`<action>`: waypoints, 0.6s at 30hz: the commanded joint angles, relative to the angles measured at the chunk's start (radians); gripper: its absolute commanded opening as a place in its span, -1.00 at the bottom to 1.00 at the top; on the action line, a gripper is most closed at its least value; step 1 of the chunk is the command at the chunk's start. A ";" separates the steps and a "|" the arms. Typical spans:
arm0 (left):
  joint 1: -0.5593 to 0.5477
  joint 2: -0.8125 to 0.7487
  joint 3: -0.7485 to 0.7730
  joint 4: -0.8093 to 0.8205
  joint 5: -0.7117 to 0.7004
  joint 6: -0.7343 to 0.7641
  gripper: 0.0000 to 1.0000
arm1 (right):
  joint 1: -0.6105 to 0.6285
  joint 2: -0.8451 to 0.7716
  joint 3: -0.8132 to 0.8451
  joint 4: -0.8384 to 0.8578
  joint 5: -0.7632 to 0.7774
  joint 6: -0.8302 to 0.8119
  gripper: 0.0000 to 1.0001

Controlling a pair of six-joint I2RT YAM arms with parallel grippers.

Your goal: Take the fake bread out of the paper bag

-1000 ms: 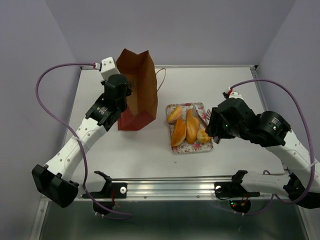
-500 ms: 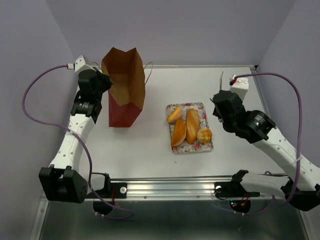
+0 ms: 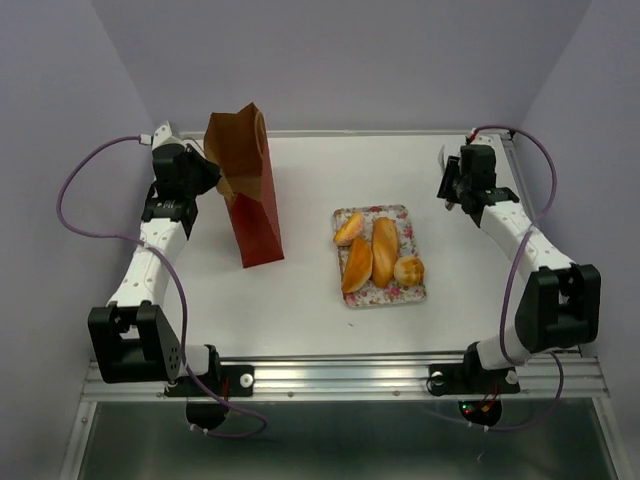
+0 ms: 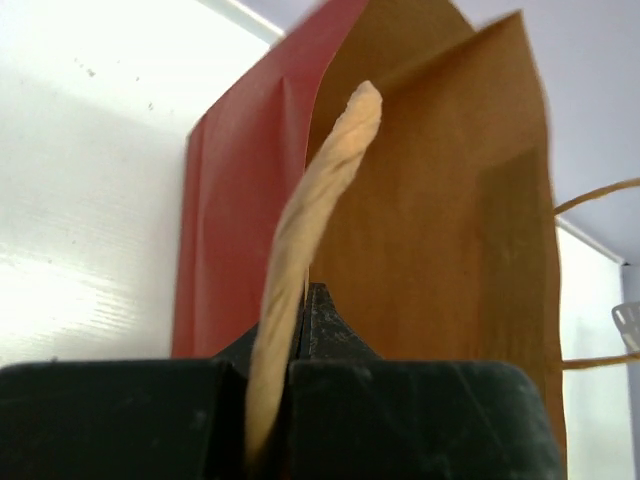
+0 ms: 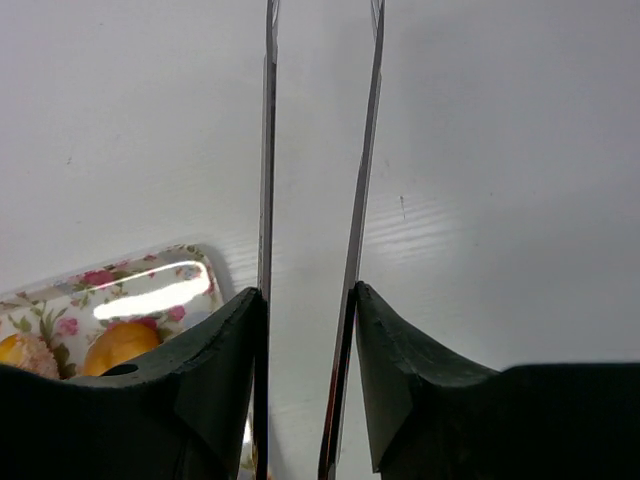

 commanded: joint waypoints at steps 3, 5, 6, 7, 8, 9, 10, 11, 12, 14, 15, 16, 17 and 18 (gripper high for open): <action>0.012 0.069 0.071 -0.064 -0.016 0.061 -1.00 | -0.158 0.152 0.021 0.271 -0.367 -0.193 0.01; 0.014 0.068 0.080 -0.081 -0.030 0.063 -0.60 | -0.209 0.218 0.025 0.287 -0.419 -0.204 0.01; 0.014 0.068 0.089 -0.095 -0.037 0.066 -0.39 | -0.226 0.239 0.027 0.292 -0.447 -0.201 0.04; 0.014 0.068 0.097 -0.104 -0.048 0.066 -0.05 | -0.250 0.262 0.033 0.293 -0.488 -0.203 0.05; 0.012 0.068 0.108 -0.109 -0.051 0.072 0.04 | -0.251 0.305 0.035 0.292 -0.492 -0.203 0.07; 0.012 0.068 0.114 -0.118 -0.053 0.076 0.14 | -0.261 0.322 0.035 0.292 -0.489 -0.206 0.10; 0.012 0.068 0.120 -0.124 -0.050 0.079 0.35 | -0.261 0.338 0.033 0.292 -0.487 -0.209 0.11; 0.012 0.066 0.128 -0.129 -0.045 0.092 0.77 | -0.261 0.351 0.030 0.292 -0.499 -0.215 0.14; 0.012 0.063 0.143 -0.141 -0.034 0.095 0.82 | -0.261 0.373 0.022 0.292 -0.506 -0.220 0.25; 0.012 0.057 0.163 -0.158 -0.031 0.101 0.98 | -0.261 0.385 0.016 0.292 -0.519 -0.218 0.32; 0.014 0.043 0.181 -0.167 -0.030 0.104 0.98 | -0.261 0.388 0.006 0.293 -0.521 -0.214 0.42; 0.012 0.034 0.192 -0.182 -0.027 0.105 0.98 | -0.261 0.388 0.001 0.295 -0.513 -0.211 0.46; 0.012 0.023 0.198 -0.187 -0.027 0.106 0.98 | -0.261 0.387 -0.004 0.293 -0.513 -0.212 0.55; 0.012 -0.003 0.209 -0.193 -0.031 0.110 0.98 | -0.261 0.385 -0.013 0.295 -0.510 -0.211 0.73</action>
